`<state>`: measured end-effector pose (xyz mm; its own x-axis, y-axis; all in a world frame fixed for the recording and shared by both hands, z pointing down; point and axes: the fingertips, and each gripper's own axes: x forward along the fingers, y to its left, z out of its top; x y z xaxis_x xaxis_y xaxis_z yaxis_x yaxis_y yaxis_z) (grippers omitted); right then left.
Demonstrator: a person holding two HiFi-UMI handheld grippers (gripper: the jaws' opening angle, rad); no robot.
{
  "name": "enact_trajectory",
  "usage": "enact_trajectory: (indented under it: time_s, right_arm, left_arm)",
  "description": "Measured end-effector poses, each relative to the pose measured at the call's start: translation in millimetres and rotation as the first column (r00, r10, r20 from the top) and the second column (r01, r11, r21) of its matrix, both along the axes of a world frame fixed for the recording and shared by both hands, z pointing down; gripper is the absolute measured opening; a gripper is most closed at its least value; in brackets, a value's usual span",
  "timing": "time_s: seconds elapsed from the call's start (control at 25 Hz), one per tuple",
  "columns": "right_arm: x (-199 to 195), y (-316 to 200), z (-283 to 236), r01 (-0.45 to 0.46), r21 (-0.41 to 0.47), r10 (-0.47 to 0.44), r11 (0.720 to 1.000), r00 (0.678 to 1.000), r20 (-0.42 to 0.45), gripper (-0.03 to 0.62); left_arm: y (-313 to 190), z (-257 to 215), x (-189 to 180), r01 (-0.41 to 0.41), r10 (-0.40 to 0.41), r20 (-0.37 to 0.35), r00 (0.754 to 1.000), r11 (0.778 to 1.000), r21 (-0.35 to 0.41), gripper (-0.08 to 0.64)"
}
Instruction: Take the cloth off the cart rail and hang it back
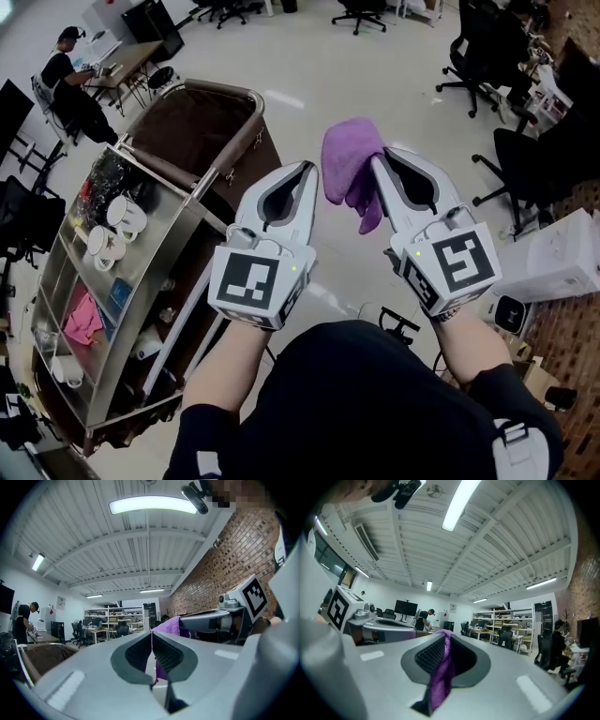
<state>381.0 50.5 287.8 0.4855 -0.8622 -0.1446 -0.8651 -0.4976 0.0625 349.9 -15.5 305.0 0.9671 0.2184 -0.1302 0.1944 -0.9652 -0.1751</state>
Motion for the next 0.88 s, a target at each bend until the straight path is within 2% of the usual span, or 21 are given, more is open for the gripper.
enact_trajectory:
  time_s: [0.36, 0.52, 0.88]
  right_arm:
    - [77.9, 26.8, -6.1, 0.140, -0.001, -0.140, 0.990, 0.990, 0.006, 0.032]
    - [96.5, 34.0, -9.6, 0.194, 0.000, -0.194, 0.981, 0.981, -0.003, 0.032]
    - [130.3, 34.8, -15.2, 0.264, 0.016, -0.264, 0.964, 0.964, -0.019, 0.032]
  left_arm:
    - [29.0, -4.5, 69.0, 0.143, -0.143, 0.013, 0.990, 0.990, 0.001, 0.008]
    - [36.7, -7.6, 86.3, 0.206, -0.206, 0.023, 0.978, 0.978, -0.021, 0.008]
    - [42.2, -4.8, 115.2, 0.266, -0.266, 0.016, 0.964, 0.964, -0.012, 0.008]
